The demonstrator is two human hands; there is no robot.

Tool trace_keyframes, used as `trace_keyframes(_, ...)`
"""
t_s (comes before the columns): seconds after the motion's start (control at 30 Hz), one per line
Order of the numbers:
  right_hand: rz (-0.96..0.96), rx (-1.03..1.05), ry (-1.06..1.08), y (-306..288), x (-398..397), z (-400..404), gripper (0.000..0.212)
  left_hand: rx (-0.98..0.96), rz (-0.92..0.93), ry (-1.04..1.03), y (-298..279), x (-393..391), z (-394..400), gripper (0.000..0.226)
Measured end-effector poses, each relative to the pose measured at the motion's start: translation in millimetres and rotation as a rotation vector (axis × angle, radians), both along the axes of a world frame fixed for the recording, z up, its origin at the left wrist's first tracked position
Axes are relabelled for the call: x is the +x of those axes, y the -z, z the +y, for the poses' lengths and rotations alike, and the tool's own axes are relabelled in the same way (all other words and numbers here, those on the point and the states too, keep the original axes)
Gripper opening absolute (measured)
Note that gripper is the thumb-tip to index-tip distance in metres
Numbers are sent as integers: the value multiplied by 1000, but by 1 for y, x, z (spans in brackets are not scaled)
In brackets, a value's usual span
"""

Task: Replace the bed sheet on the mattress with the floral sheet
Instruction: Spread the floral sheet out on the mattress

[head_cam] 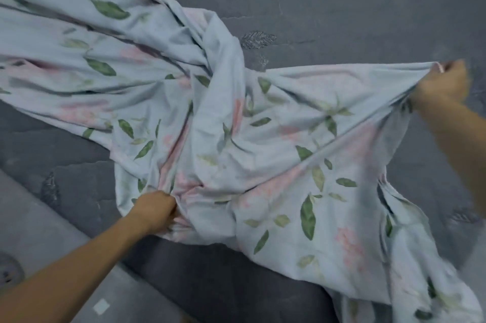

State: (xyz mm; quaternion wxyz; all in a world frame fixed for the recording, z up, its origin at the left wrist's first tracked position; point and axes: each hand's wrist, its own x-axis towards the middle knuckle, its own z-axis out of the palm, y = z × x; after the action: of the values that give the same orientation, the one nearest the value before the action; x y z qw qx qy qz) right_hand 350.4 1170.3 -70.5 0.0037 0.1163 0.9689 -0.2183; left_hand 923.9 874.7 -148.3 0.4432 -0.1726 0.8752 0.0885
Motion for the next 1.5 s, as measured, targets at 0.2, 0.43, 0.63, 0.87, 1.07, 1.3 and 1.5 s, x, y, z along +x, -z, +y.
trace_keyframes(0.2, -115, 311, -514, 16, 42, -23, 41, 166, -156, -85, -34, -34, -8, 25)
trace_keyframes(0.43, -277, 78, -967, 53, 97, -172, 36, -25, 646, -385, -11, -115, -80, 45)
trace_keyframes(0.63, -496, 223, -1120, 91, 144, -232, 36, -215, 487, -356, 29, -168, -85, 50)
trace_keyframes(0.87, -259, 224, -755, 52, 63, -227, 20, -283, 57, -304, 9, -111, -129, 11)
trace_keyframes(1.07, -128, 360, -418, 27, -21, -215, 51, -190, -291, -273, -29, -55, -175, 20)
trace_keyframes(1.3, -322, 355, -1151, 64, 71, -296, 97, -195, 403, -514, -10, -161, -158, 94)
trace_keyframes(1.5, -318, 537, -1206, 91, 125, -315, 44, -271, 515, -467, 41, -160, -165, 31)
